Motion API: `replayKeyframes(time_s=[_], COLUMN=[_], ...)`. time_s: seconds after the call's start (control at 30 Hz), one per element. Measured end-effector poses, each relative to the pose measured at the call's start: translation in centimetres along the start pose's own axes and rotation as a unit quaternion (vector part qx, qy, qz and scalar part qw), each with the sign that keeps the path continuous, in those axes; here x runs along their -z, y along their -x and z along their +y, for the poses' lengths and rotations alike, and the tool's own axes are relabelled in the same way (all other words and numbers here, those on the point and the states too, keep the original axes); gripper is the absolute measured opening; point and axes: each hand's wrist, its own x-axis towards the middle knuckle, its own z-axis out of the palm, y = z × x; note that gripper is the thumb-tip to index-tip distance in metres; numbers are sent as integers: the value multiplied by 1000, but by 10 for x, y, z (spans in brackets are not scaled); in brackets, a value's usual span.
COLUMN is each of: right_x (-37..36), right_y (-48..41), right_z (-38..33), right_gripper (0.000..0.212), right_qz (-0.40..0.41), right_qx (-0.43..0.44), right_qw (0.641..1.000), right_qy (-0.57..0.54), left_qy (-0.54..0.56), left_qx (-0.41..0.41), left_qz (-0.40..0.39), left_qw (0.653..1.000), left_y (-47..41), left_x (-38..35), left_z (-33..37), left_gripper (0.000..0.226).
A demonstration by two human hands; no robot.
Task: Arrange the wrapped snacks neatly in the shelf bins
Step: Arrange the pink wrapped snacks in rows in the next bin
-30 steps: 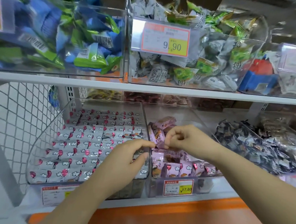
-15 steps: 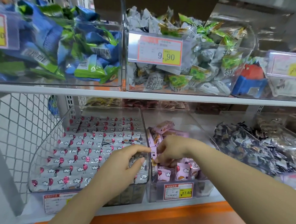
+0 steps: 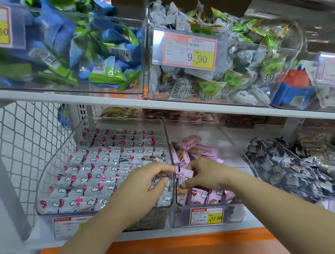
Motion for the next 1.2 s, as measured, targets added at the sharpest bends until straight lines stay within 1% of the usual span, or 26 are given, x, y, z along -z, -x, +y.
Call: replayKeyframes(time_s=[0.13,0.2,0.27,0.33,0.43,0.5,0.6,0.67,0.7,0.77,0.83,0.87,0.93,0.97,1.03,1.07,1.13,1.2], right_x=[2,6,10,13,15,13,10,9,9,10,12,12,12,11,10,10,9,9], right_y=[20,27,34,40,49,50,48,46,46,46,47,47,47,46,43,43,41,38], right_z=[-1,-1,2,7,14,18,22,25,26,28,30,32,34,33,29,25,17,9], right_gripper=[38,48,44,39,40,37,32,29,26,25,33,42,57,59,59,59,61,59], right_qz=[34,50,48,46,60,69,69,74,82,91,59,34,-3,-14,-37,-52,-81,-114], right_qx=[11,18,38,58,85,98,117,136,143,143,143,140,132,131,136,141,145,140], right_qw=[999,998,995,990,981,975,970,968,967,965,964,965,973,977,982,984,986,983], right_qy=[-20,-45,-79,-122,-166,-187,-200,-198,-193,-198,-218,-218,-188,-168,-129,-98,-17,32], left_qy=[-60,-88,-112,-155,-267,-318,-372,-380,-366,-290,-151,-78,42,77,124,144,148,125], left_qx=[-22,-28,-24,-11,-11,-17,-21,-12,-7,-3,14,29,43,46,53,62,78,91], left_qz=[-5,1,3,-14,-85,-130,-150,-152,-151,-130,-93,-81,-49,-30,-9,-11,-28,-51], left_qw=[998,996,993,988,960,939,916,912,918,948,984,993,997,996,991,988,985,987], left_y=[-3,-5,-8,-13,-26,-37,-49,-53,-54,-54,-53,-51,-46,-44,-39,-36,-32,-27], left_x=[-1,-1,-1,0,-4,-10,-20,-24,-26,-27,-20,-14,-2,4,15,19,26,33], left_z=[2,4,8,15,26,30,34,35,32,24,18,20,25,26,27,27,24,26], left_gripper=[30,31,34,39,48,54,62,59,54,37,33,32,28,25,24,25,28,33])
